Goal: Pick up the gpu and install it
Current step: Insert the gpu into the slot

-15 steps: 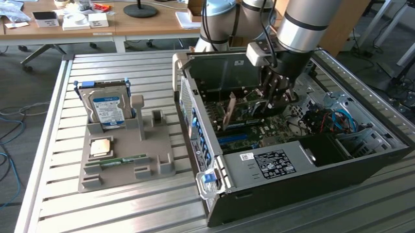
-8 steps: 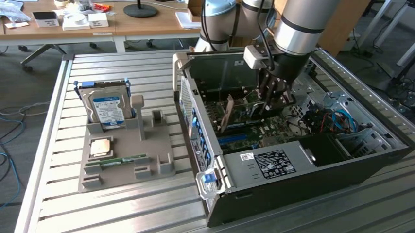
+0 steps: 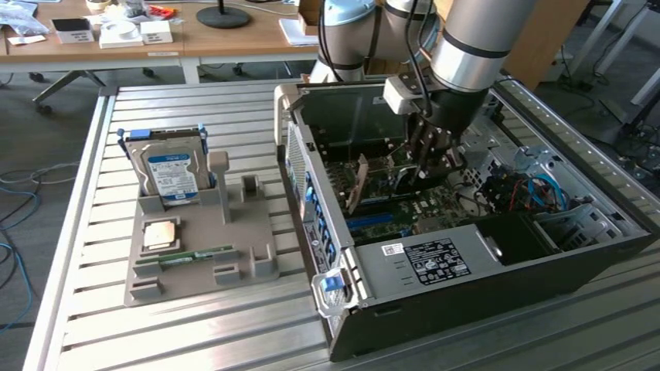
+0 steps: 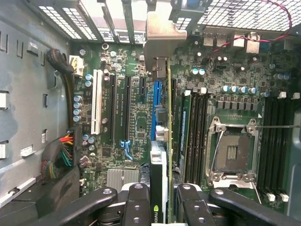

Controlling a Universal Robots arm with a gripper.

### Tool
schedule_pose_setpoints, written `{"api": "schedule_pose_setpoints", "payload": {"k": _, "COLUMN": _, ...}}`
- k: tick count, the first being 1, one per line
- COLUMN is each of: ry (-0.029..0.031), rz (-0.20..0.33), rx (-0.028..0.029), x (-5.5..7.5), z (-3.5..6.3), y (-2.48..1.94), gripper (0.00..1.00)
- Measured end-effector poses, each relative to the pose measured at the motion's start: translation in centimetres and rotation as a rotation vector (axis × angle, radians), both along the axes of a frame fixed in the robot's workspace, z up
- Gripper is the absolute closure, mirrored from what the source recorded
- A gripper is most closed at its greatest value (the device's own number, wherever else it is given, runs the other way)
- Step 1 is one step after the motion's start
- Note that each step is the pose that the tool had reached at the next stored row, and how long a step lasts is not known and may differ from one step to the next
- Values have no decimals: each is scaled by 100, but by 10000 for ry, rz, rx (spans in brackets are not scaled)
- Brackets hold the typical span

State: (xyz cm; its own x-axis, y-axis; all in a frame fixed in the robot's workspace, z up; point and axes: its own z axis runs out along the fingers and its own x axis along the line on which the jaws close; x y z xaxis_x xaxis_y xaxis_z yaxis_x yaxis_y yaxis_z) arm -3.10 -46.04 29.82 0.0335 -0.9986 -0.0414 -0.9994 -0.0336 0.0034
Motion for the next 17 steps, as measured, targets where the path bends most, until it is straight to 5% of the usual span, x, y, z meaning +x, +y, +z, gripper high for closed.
{"api": "schedule_pose_setpoints", "payload": {"k": 17, "ry": -1, "rz": -200, "rx": 2, "x": -36, "z": -32, "y": 0, "gripper": 73}}
